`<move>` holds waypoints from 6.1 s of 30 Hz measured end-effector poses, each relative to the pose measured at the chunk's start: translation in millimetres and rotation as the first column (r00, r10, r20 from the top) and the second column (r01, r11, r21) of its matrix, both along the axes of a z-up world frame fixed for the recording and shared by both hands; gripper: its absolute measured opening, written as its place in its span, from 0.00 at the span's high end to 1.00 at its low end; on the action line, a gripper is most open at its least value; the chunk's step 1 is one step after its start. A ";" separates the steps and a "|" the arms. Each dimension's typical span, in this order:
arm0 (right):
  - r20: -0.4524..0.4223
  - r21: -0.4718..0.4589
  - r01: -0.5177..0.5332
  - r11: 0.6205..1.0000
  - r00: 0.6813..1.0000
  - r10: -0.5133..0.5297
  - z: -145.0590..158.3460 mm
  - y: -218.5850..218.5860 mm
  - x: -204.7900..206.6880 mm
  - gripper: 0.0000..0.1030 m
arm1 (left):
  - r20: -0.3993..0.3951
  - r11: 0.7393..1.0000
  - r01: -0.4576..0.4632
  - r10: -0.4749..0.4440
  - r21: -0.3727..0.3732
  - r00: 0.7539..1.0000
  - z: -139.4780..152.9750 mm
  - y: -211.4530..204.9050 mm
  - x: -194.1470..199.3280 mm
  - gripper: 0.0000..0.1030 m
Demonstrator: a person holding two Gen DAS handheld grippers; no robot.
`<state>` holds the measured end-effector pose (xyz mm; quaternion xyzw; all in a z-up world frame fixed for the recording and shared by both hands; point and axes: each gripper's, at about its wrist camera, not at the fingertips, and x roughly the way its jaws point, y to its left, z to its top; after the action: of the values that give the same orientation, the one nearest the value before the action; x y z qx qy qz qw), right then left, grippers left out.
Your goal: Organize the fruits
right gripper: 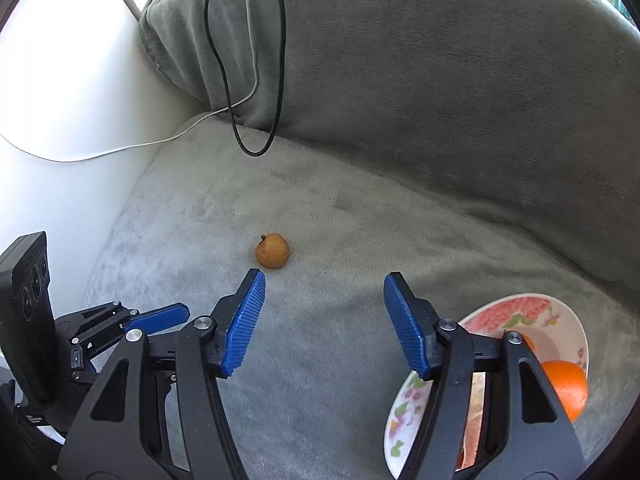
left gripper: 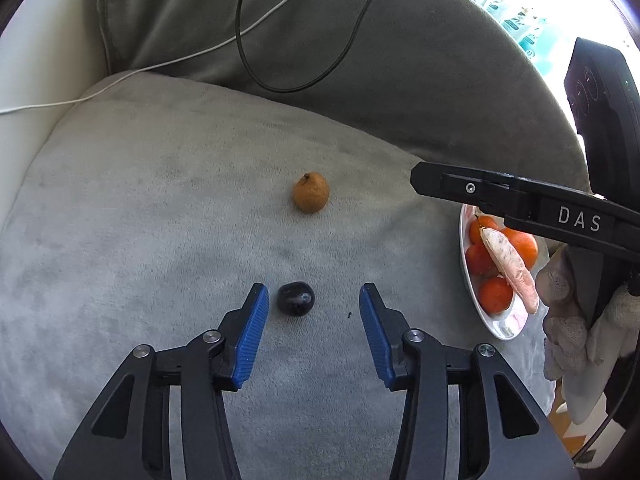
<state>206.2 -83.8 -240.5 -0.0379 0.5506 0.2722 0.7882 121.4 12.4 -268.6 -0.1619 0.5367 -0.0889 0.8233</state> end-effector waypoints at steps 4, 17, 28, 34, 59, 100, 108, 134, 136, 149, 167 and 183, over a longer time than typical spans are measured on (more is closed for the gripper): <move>-0.010 -0.008 -0.048 0.999 0.999 0.048 -6.8 18.6 3.7 0.39 | -0.017 1.000 -0.004 0.004 -0.013 1.000 -9.7 0.7 1.6 0.62; -0.055 -0.048 -0.142 0.989 0.989 0.139 -38.3 62.9 13.0 0.45 | -0.031 1.000 0.013 -0.014 -0.016 0.999 -25.8 -7.6 7.8 0.66; -0.083 -0.086 -0.175 0.981 0.982 0.168 -59.0 87.3 16.9 0.61 | -0.045 1.000 -0.001 0.001 -0.009 0.999 -37.4 -4.1 4.0 0.73; -0.089 -0.105 -0.181 0.978 0.981 0.172 -66.6 94.0 19.7 0.70 | -0.049 1.000 -0.003 0.002 -0.008 0.999 -43.2 -7.1 18.8 0.74; -0.031 -0.043 -0.064 0.997 0.998 0.063 -22.5 32.5 -4.8 0.71 | 0.004 1.000 0.002 -0.002 -0.001 1.000 -8.4 -8.7 11.9 0.78; -0.038 -0.012 0.374 0.928 0.927 -0.374 -2.2 -185.4 -68.5 0.71 | 0.086 0.944 0.327 -0.329 0.032 0.941 29.8 -157.6 69.7 0.78; -0.060 -0.012 0.389 0.921 0.919 -0.389 -11.1 -194.0 -74.7 0.71 | 0.083 0.935 0.351 -0.354 0.047 0.932 30.4 -171.3 79.7 0.78; -0.085 0.010 0.388 0.922 0.919 -0.385 -9.2 -201.3 -69.3 0.67 | 0.080 0.918 0.393 -0.397 0.061 0.914 35.9 -187.8 87.9 0.78; -0.083 0.012 0.389 0.921 0.919 -0.386 -7.7 -201.4 -69.9 0.67 | 0.085 0.918 0.392 -0.397 0.064 0.914 37.5 -187.6 86.3 0.78; -0.031 0.012 0.417 0.909 0.908 -0.417 8.7 -205.8 -81.7 0.41 | 0.116 0.924 0.379 -0.383 0.055 0.917 51.3 -178.9 74.3 0.63; 0.152 -0.072 0.471 0.879 0.876 -0.457 58.9 -200.8 -105.5 0.36 | 0.188 0.959 0.268 -0.280 0.086 0.941 94.4 -148.0 33.6 0.36; 0.252 -0.063 0.531 0.845 0.828 -0.501 93.5 -202.3 -132.4 0.36 | 0.223 0.960 0.219 -0.254 0.174 0.941 120.4 -151.0 -8.4 0.29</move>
<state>73.8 -286.1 -147.0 0.0306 0.4638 0.0063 0.8854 113.0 -138.5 -148.2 -0.0232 0.4526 -0.1668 0.8757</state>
